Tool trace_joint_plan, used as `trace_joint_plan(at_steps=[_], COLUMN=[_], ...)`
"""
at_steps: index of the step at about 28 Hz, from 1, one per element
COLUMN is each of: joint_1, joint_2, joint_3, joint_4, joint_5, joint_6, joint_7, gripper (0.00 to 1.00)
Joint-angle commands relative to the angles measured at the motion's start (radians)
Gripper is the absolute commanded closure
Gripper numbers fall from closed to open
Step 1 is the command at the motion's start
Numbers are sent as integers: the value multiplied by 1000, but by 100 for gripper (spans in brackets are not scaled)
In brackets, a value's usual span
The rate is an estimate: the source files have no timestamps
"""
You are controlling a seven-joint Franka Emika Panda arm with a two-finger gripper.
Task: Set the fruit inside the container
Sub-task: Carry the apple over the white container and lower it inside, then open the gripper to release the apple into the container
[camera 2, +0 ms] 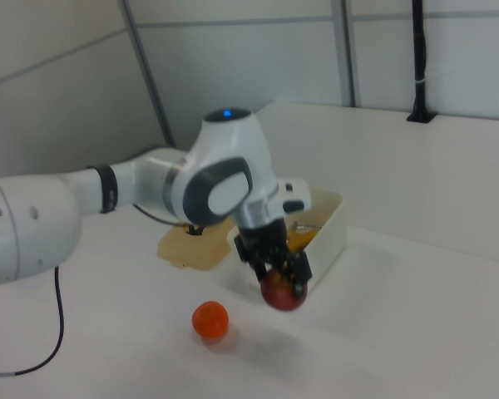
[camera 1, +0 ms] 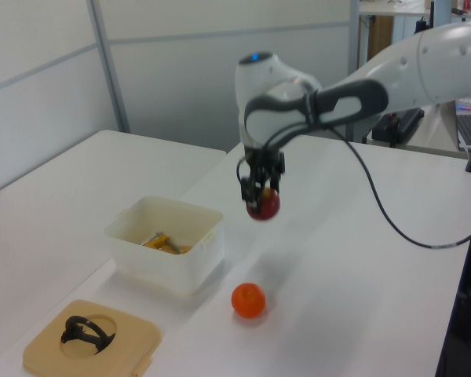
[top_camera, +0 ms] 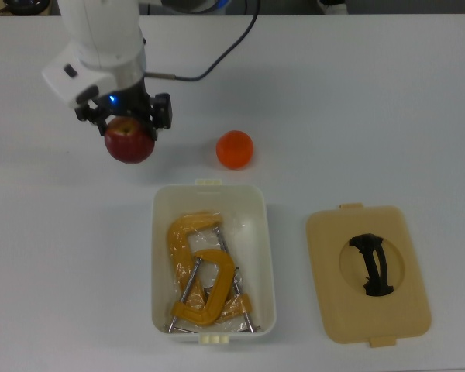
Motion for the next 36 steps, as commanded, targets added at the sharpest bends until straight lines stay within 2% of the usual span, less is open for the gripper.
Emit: trace_joint_plan(at_steps=[1, 4, 5, 9, 10, 15, 18, 23, 24, 25, 26, 32, 36], joint_1=[2, 8, 18, 28, 28, 30, 30, 42, 45, 47, 47, 53, 53], joint_2=[-9, -3, 0, 10, 17, 71, 97, 131, 134, 134, 132, 109, 80], joint_3=[8, 11, 17, 49, 61, 86, 94, 100, 100, 100, 100, 108, 138], joint_4=[89, 114, 120, 114, 110, 106, 100, 88, 87, 87, 87, 70, 57], joint_5=[-17, -27, -50, -87, -89, -90, -90, -90, -89, -86, -77, -80, -78], joint_6=[-28, -10, 40, 195, 264, 396, 429, 444, 444, 443, 439, 400, 248], joint_7=[-5, -17, -23, -15, -14, -9, -9, -8, -6, 0, 37, 121, 115], gripper=[62, 60, 58, 53, 52, 35, 35, 34, 29, 18, 0, 0, 0])
